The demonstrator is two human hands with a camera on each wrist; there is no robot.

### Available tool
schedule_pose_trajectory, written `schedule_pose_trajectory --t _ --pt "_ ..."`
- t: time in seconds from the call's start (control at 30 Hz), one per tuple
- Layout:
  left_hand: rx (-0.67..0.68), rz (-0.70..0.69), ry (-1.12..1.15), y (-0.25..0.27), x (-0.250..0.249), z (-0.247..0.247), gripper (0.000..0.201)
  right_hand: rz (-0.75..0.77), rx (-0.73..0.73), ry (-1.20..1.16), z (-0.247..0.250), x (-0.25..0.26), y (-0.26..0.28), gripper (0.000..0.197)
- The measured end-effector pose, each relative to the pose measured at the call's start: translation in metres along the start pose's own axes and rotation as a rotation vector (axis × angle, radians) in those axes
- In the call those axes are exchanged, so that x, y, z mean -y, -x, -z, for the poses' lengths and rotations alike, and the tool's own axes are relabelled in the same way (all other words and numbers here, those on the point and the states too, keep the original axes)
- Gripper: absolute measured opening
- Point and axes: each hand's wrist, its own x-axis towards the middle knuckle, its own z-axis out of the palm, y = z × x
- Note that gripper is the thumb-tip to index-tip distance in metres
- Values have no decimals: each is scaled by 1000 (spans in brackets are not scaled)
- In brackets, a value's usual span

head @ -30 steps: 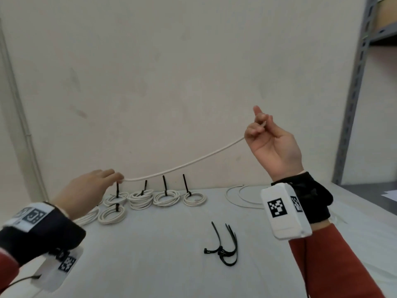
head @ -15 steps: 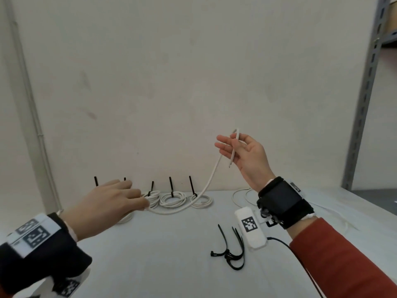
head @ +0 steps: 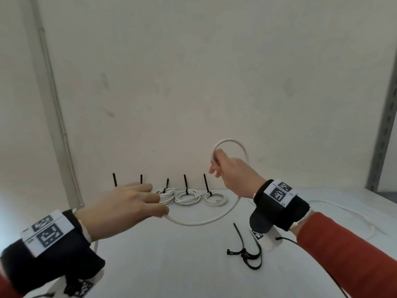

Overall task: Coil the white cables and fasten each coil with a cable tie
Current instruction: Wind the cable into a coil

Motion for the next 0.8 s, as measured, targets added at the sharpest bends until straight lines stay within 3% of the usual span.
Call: schedule_pose_trajectory --t 0.07,0.13,0.2,0.33,0.43,0.6,0.67,0.8 --pt "5 26 -27 3 10 3 17 49 182 218 4 5 5 25" --pt "1 80 -11 8 22 6 18 53 299 288 6 6 9 30" --pt "-32 137 21 13 33 9 29 60 360 256 6 5 14 19" --pt "-111 252 -2 15 50 14 52 10 298 -108 4 0 22 13" --pt "-148 317 0 13 61 12 57 30 214 -165 6 2 26 39" --pt "-236 388 21 12 79 15 55 15 221 -184 7 6 29 46" --pt "-248 416 17 10 84 17 47 -6 205 -366 8 11 29 45" --pt "-256 493 59 3 86 13 44 -153 115 -1061 21 26 28 38"
